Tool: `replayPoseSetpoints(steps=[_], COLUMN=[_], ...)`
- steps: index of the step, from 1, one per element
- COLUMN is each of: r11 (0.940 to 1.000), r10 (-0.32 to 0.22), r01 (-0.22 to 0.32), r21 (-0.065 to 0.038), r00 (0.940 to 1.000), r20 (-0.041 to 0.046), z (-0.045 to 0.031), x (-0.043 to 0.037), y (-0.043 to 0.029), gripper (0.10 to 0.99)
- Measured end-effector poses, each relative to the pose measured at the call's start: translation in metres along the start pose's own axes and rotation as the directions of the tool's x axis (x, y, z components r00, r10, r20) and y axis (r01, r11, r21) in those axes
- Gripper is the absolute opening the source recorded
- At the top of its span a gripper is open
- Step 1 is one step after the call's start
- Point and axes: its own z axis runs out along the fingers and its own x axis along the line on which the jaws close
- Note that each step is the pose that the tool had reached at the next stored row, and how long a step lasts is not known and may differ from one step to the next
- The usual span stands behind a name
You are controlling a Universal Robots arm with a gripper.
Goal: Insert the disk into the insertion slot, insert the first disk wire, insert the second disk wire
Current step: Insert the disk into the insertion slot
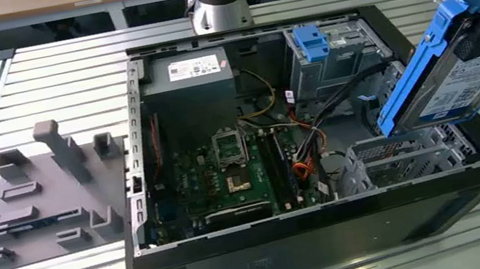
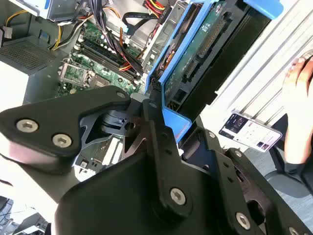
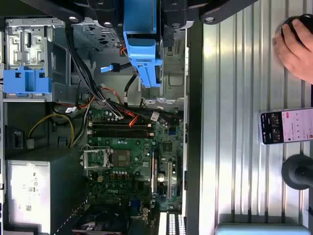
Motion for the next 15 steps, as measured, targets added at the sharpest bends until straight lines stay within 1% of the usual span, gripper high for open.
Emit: replayPoseSetpoints(steps=[6,15], r11=[1.0,1.0], r10=[0.0,0.0], r01=[0.0,0.0], r21=[0.0,0.0], r00=[1.0,1.0], r20=[0.0,0.0], z=[0.0,0.0002], x=[0.0,0.0001], y=[0.0001,0.0029], gripper=[0.369,0.369])
